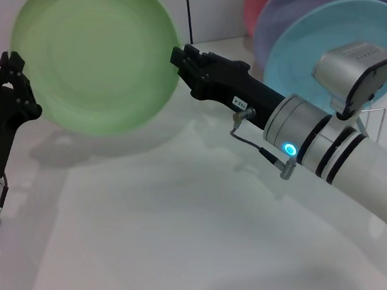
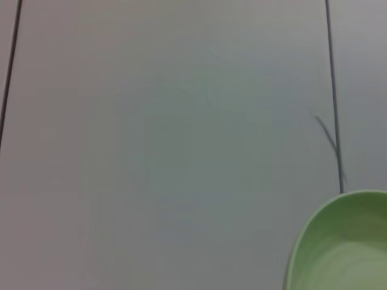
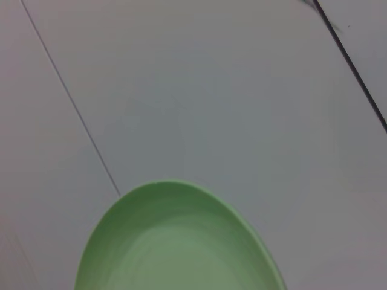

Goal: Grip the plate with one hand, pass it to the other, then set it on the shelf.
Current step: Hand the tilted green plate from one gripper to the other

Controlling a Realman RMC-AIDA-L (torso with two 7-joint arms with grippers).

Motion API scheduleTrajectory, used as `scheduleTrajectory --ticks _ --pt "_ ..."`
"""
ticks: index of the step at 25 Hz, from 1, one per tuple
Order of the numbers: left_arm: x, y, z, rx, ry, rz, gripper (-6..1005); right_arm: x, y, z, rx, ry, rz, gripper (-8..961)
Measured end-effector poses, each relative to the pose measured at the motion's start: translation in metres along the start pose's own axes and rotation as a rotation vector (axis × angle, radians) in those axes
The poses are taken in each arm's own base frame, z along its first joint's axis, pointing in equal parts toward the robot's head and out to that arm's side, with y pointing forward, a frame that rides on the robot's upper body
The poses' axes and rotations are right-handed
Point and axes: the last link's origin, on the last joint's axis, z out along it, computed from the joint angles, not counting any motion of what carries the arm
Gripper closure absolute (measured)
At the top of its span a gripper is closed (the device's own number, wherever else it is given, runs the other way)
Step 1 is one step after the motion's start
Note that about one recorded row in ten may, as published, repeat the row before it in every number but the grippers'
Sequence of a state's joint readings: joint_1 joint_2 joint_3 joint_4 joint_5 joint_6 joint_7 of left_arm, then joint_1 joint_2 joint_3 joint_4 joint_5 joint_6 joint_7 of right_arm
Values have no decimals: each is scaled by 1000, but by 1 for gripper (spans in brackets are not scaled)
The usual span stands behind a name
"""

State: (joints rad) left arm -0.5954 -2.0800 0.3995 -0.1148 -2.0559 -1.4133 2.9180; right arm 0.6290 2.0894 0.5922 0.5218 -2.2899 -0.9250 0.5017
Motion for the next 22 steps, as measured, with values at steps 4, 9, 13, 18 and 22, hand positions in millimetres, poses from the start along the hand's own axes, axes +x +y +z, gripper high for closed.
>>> scheduleTrajectory --ticks 4,9,13,18,22 --pt "0 1 -1 7 5 11 963 0 0 0 1 -1 0 754" --pt "1 1 -3 14 11 9 963 -2 -3 0 12 -7 1 753" --pt "2 0 -5 16 27 9 963 -2 -3 0 13 -7 0 752" --pt "2 0 -6 17 28 10 962 -3 -3 1 9 -8 -2 754" --pt "2 0 -6 15 26 10 962 -3 -2 2 6 -9 -1 754"
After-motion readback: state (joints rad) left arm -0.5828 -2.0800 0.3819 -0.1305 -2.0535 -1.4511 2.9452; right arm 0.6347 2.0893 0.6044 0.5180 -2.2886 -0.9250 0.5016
